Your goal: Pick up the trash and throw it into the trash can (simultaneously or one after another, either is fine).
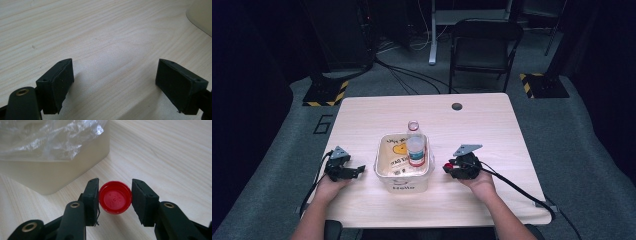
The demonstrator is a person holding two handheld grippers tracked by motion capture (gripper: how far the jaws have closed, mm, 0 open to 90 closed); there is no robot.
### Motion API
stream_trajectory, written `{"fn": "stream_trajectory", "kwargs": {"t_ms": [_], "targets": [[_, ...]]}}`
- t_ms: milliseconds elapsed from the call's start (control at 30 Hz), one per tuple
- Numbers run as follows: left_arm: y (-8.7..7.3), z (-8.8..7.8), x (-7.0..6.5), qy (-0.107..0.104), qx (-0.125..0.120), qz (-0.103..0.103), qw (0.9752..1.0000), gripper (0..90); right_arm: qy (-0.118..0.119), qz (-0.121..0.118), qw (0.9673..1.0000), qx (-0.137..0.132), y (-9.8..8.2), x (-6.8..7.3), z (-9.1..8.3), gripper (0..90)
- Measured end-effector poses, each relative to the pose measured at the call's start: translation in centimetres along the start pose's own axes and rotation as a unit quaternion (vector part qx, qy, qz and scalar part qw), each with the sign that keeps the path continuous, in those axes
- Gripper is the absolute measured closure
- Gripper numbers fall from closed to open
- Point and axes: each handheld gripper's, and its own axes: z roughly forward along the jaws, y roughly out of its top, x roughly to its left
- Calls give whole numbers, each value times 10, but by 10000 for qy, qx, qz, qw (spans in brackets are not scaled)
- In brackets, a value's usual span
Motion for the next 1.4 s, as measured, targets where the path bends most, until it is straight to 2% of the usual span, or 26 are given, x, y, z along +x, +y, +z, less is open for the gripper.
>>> {"fn": "stream_trajectory", "kwargs": {"t_ms": [167, 233, 367, 433, 467, 767, 867, 933, 1067, 1200, 1400], "targets": [[0, 0, 0, -13, 21, 3, 10000, 149, -63, -89, 9999, -20, 4, -2, -10, 580], [0, 1, 0, 27, -45, -14, 10000, 149, -72, -79, 9999, -55, 6, -2, -14, 580], [0, 0, 0, 4, -19, -5, 10000, 149, -90, -77, 9999, -84, 9, -4, -21, 580], [0, 0, 0, 5, -28, -8, 10000, 149, -104, -113, 9999, -71, 10, -5, -23, 580], [0, 0, 0, -15, 15, 2, 10000, 149, -156, -235, 9996, -9, 15, -3, -25, 581], [0, 1, 0, 26, -42, -12, 10000, 149, 28, -508, 9986, -171, 39, 10, -35, 581], [0, 1, 0, 26, -44, -14, 10000, 149, 65, -431, 9989, -183, 41, 10, -37, 580], [0, 0, 0, -17, 26, 4, 10000, 149, 32, -496, 9987, -144, 45, 11, -39, 581], [0, 1, 0, 24, -40, -17, 10000, 149, 107, -529, 9984, -193, 52, 13, -44, 580], [0, 1, 0, 27, -41, -11, 10000, 149, 166, -391, 9988, -243, 56, 11, -50, 581], [0, 1, 0, 27, -40, -11, 10000, 149, 109, -434, 9988, -220, 61, 12, -57, 581]]}}
